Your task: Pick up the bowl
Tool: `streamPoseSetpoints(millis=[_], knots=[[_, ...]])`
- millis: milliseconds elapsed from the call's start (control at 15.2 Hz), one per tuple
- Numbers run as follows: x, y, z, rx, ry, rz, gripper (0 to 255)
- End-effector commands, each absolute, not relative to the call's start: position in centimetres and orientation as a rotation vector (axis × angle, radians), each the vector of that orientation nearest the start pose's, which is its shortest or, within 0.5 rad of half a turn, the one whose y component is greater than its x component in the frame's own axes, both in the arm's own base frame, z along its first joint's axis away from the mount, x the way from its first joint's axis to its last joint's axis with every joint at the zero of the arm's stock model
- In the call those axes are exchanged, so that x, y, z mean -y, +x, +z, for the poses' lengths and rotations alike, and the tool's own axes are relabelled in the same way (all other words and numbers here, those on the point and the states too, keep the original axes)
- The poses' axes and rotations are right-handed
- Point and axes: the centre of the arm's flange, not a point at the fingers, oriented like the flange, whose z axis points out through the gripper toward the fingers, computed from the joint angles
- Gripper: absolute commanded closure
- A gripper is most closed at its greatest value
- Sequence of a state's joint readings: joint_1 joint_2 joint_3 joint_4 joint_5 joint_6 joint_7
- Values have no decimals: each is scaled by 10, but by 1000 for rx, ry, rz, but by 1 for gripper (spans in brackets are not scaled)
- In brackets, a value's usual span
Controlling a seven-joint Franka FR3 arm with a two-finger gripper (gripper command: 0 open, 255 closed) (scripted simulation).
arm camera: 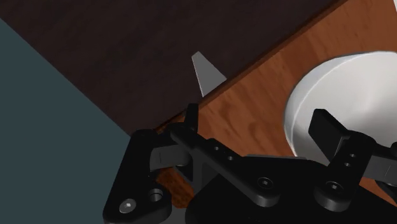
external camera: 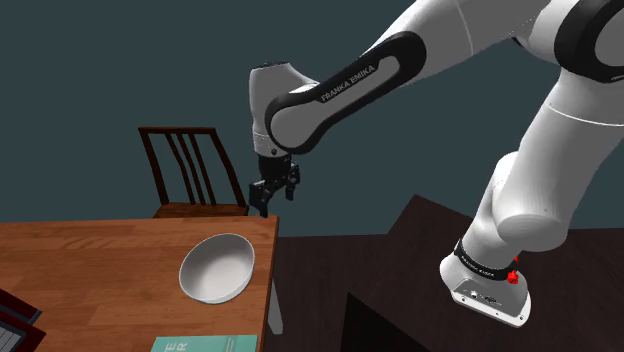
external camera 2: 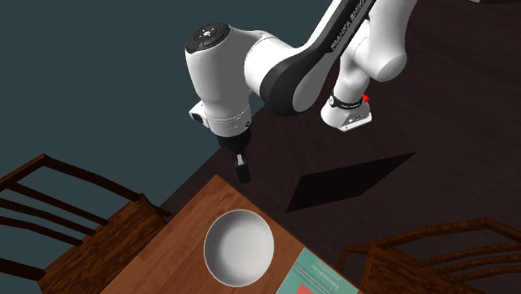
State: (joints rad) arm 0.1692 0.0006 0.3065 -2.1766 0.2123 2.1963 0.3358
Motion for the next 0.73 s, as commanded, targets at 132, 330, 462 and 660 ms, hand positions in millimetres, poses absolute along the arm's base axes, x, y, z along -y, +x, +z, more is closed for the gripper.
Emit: streamPoseSetpoints(millis=[132,330,462,660], knots=[[-293,493,367,32,-2961,82,0],[-323,509,347,37,-2952,88,0],[-342,519,333,41,-2947,92,0],[-342,519,318,41,-2947,92,0]])
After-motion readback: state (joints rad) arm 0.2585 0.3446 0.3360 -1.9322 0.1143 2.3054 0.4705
